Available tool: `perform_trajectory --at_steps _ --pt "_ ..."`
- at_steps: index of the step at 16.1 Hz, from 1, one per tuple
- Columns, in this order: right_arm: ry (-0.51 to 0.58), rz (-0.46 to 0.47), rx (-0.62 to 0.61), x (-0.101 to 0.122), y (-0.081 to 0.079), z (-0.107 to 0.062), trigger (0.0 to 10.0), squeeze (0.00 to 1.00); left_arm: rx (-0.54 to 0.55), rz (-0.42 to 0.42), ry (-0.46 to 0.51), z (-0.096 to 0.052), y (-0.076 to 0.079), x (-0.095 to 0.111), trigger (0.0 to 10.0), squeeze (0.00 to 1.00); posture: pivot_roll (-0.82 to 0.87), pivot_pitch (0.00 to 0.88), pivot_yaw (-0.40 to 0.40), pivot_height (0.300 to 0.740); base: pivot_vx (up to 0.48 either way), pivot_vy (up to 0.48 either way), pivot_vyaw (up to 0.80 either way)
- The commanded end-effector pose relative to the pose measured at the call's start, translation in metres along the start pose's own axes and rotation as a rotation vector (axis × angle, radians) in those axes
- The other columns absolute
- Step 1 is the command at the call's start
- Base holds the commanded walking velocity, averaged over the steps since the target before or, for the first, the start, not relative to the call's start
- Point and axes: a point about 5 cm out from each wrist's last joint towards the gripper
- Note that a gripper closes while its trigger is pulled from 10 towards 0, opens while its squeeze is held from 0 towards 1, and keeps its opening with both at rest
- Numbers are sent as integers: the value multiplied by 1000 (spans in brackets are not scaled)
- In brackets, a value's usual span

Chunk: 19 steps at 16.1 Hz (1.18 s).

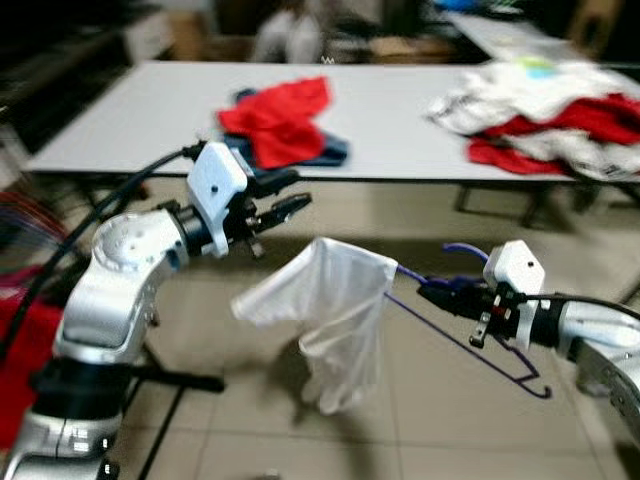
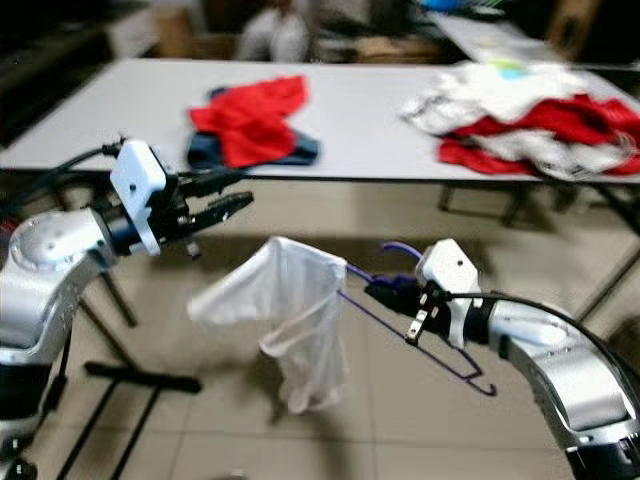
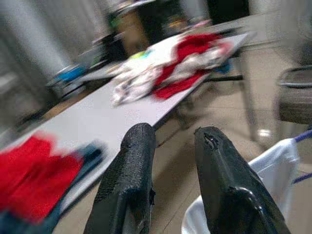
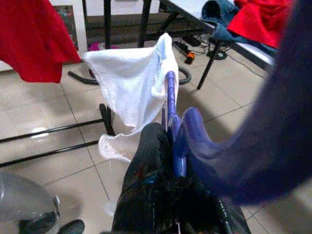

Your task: Hang hanger

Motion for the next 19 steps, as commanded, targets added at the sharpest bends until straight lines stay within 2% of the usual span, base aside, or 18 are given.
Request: perform_trajectory --at_steps 1,2,3,4,5,7,8,10,12,15,19 --pt "21 -9 -38 3 0 3 10000 0 108 -141 -118 -8 16 -33 10000 0 33 0 -17 740 0 0 800" --pt "21 -3 -41 2 -1 3 10000 0 118 -157 -119 -9 18 -35 10000 0 33 0 -17 740 0 0 800" --pt "56 41 -65 -6 -8 8 10000 0 264 -196 -178 -23 38 -61 10000 0 43 0 -52 740 0 0 800" --pt "98 76 -74 -7 -12 9 10000 0 289 -209 -206 -31 47 -69 10000 0 54 0 -72 740 0 0 800" --pt "131 114 -73 -10 -15 10 10000 0 309 -199 -216 -38 50 -69 10000 0 69 0 -83 740 0 0 800" --pt "127 137 -53 -19 -22 10 10000 0 356 -197 -214 -47 53 -64 10000 0 90 0 -92 740 0 0 800" --pt "122 144 -43 -25 -26 9 10000 0 379 -167 -229 -53 51 -62 10000 0 105 0 -87 740 0 -262 800" --pt "110 142 -56 -31 -27 9 10000 0 402 -171 -238 -55 50 -63 10000 0 110 0 -76 740 0 -431 800" --pt "98 149 -71 -38 -36 15 10000 0 366 -160 -245 -47 60 -66 10000 0 108 0 -50 740 0 -433 800" --pt "111 159 -73 -42 -46 30 10000 0 357 -160 -258 -42 62 -67 10000 0 110 0 -19 740 0 -421 800" --pt "119 170 -58 -45 -52 37 10000 0 338 -147 -257 -41 63 -65 10000 0 127 0 -17 740 0 -407 800"
Point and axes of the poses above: a point about 5 cm out from each wrist's last joint towards the gripper, its own z axis pointing out of the wrist towards the gripper, its own x axis along the axis of the wrist's last joint, y = z × x, and after that the axes turned 4 degrees about z, right-handed
